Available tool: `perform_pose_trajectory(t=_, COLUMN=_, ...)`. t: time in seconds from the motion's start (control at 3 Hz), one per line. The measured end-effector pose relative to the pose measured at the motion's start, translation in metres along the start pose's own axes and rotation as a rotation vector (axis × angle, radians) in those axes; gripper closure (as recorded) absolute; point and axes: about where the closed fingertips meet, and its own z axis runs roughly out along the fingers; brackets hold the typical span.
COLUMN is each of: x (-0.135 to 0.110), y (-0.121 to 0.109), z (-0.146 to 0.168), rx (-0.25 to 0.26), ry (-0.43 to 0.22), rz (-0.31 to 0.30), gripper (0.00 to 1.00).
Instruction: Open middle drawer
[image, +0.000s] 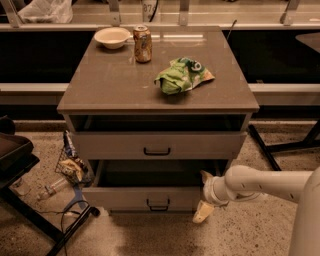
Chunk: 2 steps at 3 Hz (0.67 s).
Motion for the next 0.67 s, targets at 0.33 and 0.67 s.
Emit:
perform_pose_trajectory(t=0.33, x=0.0000, y=0.0000, z=0.0000, rx=0.000, ry=0.000, rz=0.000, gripper=0.00)
perform_pose_trajectory(t=0.67, x=-0.0005, y=0.0008, z=0.0010, rx=-0.002, ry=-0.001, rz=0.000, gripper=0.10)
